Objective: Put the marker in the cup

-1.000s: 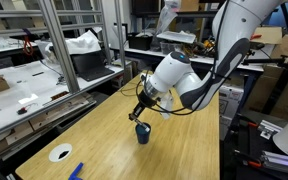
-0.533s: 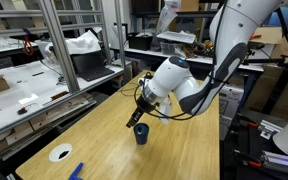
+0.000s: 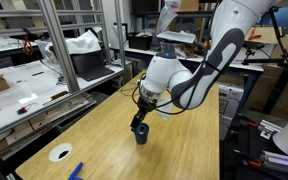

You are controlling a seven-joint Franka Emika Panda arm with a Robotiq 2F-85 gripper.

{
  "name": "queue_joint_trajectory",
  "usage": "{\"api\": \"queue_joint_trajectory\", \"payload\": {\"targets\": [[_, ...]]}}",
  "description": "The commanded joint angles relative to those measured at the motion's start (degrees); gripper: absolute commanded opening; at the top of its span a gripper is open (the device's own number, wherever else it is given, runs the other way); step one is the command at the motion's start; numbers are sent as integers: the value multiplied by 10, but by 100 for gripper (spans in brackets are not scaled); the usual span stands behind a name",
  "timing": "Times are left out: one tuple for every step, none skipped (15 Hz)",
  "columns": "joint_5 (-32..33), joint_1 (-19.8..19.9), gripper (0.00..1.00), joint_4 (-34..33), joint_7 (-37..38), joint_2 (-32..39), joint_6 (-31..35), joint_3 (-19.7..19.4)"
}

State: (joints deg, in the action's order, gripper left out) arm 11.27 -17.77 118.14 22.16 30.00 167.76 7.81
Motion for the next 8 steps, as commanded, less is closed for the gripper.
{"api": "queue_joint_trajectory", "payload": {"targets": [[-80, 27, 100, -39, -69, -27, -134, 19], [-88, 27, 100, -53, -77, -33, -168, 12], [-97, 29, 100, -76, -83, -34, -215, 9], [-105, 33, 100, -93, -86, -35, -257, 9], [-114, 39, 100, -113, -95, -35, -305, 11], [-119, 40, 100, -131, -96, -33, -346, 10], [-126, 45, 100, -144, -107, -33, -376, 11], [-129, 45, 100, -158, -109, -31, -402, 11]]}}
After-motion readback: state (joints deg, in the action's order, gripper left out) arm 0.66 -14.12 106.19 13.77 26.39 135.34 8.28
